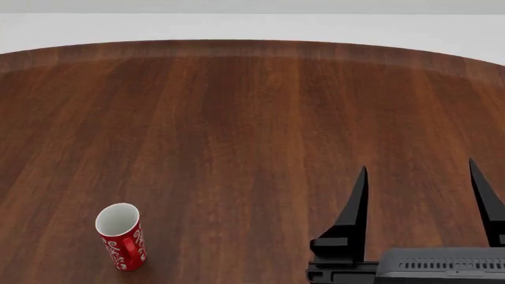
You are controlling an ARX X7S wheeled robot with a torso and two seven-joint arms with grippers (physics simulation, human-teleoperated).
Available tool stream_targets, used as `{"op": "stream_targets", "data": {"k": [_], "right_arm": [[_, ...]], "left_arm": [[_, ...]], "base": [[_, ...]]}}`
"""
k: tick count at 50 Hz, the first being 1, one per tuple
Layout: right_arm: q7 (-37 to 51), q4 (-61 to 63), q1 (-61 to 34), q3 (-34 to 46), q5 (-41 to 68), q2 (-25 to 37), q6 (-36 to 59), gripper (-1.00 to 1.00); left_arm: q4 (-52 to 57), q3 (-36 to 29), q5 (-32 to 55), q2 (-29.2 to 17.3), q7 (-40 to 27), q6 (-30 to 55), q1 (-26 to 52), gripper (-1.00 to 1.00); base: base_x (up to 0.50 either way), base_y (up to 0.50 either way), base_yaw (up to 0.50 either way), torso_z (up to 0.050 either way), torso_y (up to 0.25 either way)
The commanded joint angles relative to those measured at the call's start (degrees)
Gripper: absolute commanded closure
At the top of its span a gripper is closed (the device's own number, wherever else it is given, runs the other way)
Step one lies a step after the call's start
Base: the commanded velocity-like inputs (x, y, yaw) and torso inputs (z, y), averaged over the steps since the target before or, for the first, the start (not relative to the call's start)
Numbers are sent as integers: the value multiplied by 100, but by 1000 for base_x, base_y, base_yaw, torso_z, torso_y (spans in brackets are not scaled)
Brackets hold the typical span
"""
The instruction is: Put the white mug on the plate.
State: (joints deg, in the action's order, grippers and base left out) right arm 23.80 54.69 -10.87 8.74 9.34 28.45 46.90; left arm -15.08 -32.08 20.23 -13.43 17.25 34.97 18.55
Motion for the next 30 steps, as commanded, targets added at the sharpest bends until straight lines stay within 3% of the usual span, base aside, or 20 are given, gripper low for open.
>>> {"op": "stream_targets", "data": {"k": [1, 18, 19, 30], "right_arm": [[13, -12, -14, 11, 20, 9, -20, -100], [37, 48, 42, -75, 73, 43, -67, -100], [38, 52, 43, -81, 79, 44, -67, -100], [54, 96, -46, -86, 119, 46, 2, -100]], "left_arm": [[-176, -26, 49, 39, -55, 43, 97, 100], [29, -266, -76, 2, -186, 330, 153, 100], [75, -261, -72, -12, -205, 364, 156, -100], [1337, -42, -117, -445, -831, 827, -106, -100]], "base": [[0, 0, 0, 0, 0], [1, 0, -1, 0, 0], [0, 0, 0, 0, 0], [0, 0, 0, 0, 0]]}}
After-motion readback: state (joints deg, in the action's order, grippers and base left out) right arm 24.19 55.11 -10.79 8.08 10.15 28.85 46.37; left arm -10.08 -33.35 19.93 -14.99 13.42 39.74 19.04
